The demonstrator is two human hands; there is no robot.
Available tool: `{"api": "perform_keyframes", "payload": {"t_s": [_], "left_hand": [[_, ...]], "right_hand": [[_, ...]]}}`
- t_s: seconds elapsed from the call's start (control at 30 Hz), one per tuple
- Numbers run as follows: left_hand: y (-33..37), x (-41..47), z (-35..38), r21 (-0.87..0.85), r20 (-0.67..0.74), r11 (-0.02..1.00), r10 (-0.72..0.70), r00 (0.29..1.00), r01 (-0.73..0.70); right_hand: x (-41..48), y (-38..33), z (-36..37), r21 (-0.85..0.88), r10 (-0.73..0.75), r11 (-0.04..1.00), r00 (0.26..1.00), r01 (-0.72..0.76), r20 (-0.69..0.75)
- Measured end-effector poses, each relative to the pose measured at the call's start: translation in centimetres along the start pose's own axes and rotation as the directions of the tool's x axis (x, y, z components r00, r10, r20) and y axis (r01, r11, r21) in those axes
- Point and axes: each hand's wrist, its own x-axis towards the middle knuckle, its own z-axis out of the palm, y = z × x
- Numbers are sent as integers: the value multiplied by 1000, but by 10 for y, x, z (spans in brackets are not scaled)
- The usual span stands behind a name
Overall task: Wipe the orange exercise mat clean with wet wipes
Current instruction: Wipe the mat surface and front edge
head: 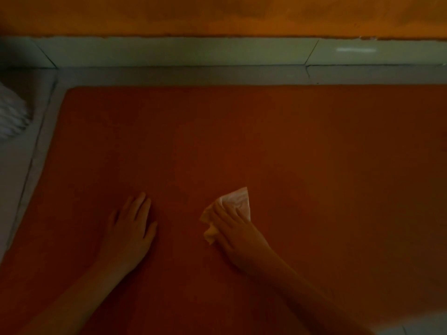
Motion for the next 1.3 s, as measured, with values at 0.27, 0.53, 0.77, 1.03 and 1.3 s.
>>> {"api": "perform_keyframes", "payload": {"t_s": [0.27, 0.53, 0.77, 1.03, 1.3], "left_hand": [[7, 3, -7, -50, -19, 999, -9, 1000, 8], [-1, 41, -21, -2, 38, 1000, -2, 999, 2], [-12, 60, -28, 0, 61, 1000, 4, 998, -4], [-10, 77, -27, 22, 50, 1000, -11, 999, 10], [-8, 100, -34, -15, 44, 1000, 18, 999, -17]], "right_hand": [[64, 40, -31, -36, 302, 949, 936, -314, -180], [71, 54, -36, -263, -77, 962, 997, 68, -25], [154, 64, -72, -142, 269, 940, 931, -310, -247], [173, 114, -114, -420, -52, 907, 994, 5, -99], [243, 70, -124, -350, 28, 932, 981, -96, -194]]}}
